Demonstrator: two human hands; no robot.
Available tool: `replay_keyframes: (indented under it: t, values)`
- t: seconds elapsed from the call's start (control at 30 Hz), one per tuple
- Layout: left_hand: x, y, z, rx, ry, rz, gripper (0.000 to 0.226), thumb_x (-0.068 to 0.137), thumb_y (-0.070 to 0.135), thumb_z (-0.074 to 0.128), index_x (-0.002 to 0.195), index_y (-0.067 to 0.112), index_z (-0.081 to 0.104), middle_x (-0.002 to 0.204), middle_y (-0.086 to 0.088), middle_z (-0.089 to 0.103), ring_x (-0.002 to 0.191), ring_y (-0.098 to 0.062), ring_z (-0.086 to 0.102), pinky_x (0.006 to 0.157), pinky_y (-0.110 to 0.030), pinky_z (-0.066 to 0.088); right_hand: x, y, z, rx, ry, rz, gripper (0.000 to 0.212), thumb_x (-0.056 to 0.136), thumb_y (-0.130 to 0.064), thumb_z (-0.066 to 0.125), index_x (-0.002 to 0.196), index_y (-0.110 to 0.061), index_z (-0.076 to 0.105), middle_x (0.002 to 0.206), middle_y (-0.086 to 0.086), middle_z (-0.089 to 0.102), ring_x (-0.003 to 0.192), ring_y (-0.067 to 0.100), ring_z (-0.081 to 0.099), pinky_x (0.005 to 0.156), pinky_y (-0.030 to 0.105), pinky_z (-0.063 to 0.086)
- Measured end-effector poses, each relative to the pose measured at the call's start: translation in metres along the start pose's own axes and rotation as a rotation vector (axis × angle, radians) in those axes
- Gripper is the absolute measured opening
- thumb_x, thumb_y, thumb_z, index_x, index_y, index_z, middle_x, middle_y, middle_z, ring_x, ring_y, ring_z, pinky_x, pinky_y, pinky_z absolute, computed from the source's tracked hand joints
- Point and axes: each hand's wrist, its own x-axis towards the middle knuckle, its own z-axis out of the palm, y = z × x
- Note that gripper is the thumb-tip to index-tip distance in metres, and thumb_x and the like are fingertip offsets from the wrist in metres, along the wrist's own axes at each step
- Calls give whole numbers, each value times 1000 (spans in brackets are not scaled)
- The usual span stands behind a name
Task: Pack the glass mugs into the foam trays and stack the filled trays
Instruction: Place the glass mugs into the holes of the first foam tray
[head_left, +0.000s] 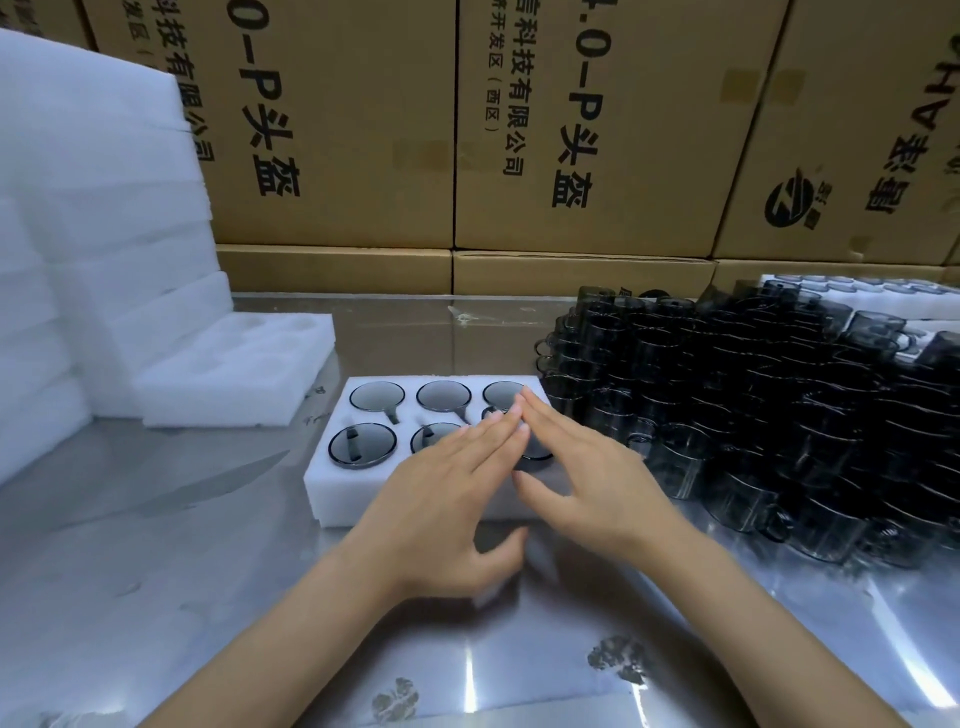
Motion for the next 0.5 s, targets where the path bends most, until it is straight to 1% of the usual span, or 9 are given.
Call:
replay_keyframes:
  t: [0.1, 0.23, 0.3, 0.4, 0.5]
  values:
    - [0, 2, 1, 3, 4, -8, 76, 72, 35, 58, 139, 4, 43, 149, -7, 36, 138, -19, 36, 113, -31, 28, -2, 3, 1, -12, -59, 2, 71, 89, -41, 49, 151, -34, 15, 155, -24, 7, 139, -5, 18, 109, 17, 18]
    - [0, 1, 3, 41, -16, -18, 78, 70, 32, 61, 140, 4, 43, 149, -7, 36, 137, -20, 37, 113, -30, 23, -2, 3, 4, -31, -61, -13, 70, 89, -40, 46, 151, -31, 15, 156, -21, 7, 140, -5, 15, 114, 20, 15]
    - [0, 1, 3, 61, -11, -26, 77, 68, 29, 63, 138, 3, 45, 147, -8, 39, 135, -21, 40, 112, -31, 25, -1, 4, 5, -51, -48, -17, 71, 87, -44, 40, 152, -30, 16, 156, -20, 8, 140, -5, 15, 114, 19, 14]
    - [1, 2, 4, 108, -10, -33, 74, 67, 25, 66, 135, 1, 49, 143, -10, 45, 132, -23, 45, 109, -35, 31, 1, 4, 7, -102, -27, -31, 66, 92, -43, 42, 151, -27, 18, 157, -17, 12, 141, -3, 15, 113, 17, 11]
    - [2, 4, 7, 159, -29, -61, 71, 67, 28, 64, 133, 1, 52, 141, -12, 48, 129, -24, 48, 106, -36, 36, 1, 3, 11, -168, 1, -37, 63, 93, -46, 36, 151, -26, 19, 157, -14, 14, 142, -3, 15, 111, 15, 6]
